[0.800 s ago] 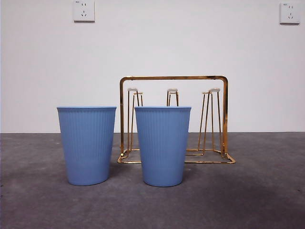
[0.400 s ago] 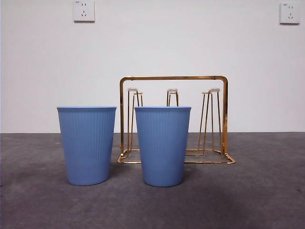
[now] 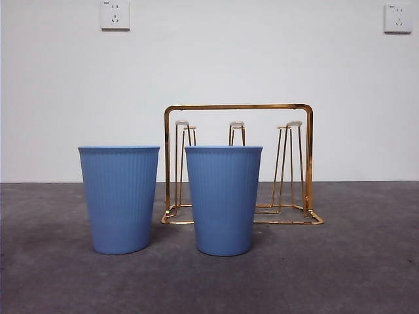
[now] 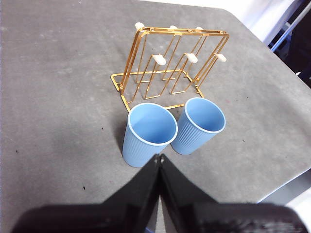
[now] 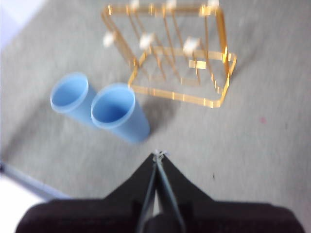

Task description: Pick up cup 1,put cup 1 in the cup rack,pick up cup 2,put cup 2 in the cup rack

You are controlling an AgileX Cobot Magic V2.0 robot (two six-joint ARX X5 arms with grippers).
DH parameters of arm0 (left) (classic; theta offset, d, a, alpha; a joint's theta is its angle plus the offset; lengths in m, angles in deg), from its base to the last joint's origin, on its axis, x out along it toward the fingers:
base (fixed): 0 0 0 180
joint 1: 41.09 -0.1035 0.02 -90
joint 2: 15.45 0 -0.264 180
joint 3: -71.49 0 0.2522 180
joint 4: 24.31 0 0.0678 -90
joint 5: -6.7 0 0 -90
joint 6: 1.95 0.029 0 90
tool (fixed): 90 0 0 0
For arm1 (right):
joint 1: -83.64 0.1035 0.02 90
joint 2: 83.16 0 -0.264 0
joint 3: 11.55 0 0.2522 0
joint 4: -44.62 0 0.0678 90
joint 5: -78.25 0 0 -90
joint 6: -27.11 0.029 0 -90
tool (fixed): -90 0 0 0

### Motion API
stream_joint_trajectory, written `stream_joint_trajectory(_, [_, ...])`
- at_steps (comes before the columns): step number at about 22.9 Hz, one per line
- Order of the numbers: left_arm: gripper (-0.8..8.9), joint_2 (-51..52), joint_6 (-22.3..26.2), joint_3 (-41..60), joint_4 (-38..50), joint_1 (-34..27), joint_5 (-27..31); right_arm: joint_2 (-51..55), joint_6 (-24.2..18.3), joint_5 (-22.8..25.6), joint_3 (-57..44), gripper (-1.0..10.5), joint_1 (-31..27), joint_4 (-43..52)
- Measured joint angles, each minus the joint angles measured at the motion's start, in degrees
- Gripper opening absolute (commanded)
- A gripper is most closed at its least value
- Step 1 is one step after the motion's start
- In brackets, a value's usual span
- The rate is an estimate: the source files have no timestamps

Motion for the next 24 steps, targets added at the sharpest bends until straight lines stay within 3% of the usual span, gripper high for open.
stream_joint_trajectory(6, [-0.01,-1.62,0.76,-0.55,-0.39,1.62,-0.11,-2.54,-1.99,0.00,1.99,0.1,0.00,-2.69])
stream_joint_trajectory(8, [0.44,-1.84,0.79,-0.57,-0.39,1.66,-0.15,-2.54,-2.01,0.00,1.99,1.1,0.00,-2.67])
stream_joint_trajectory(9, [1.66,-1.99,0.76,-0.57,-0.39,1.66,-0.61,-2.54,-2.05,0.00,1.99,2.1,0.00,-2.67])
stream_joint_trajectory(11, [5.39,-2.49,0.70,-0.57,-0.37,1.66,-3.72,-2.56,-2.03,0.00,1.99,4.2,0.00,-2.67])
stream_joint_trajectory(15, [5.59,-4.66,0.28,-0.59,-0.37,1.66,-9.86,-4.07,-2.03,-0.61,2.03,4.6,0.00,-2.69])
stream_joint_trajectory(20, [5.58,-6.51,0.26,-0.59,0.39,1.70,-10.25,-8.85,-1.97,-3.06,2.71,4.6,0.48,-2.71])
stream_joint_trajectory(24, [5.58,-6.84,-0.90,-0.59,3.58,1.70,-13.20,-15.50,-1.95,-2.97,7.43,4.4,5.31,-2.64])
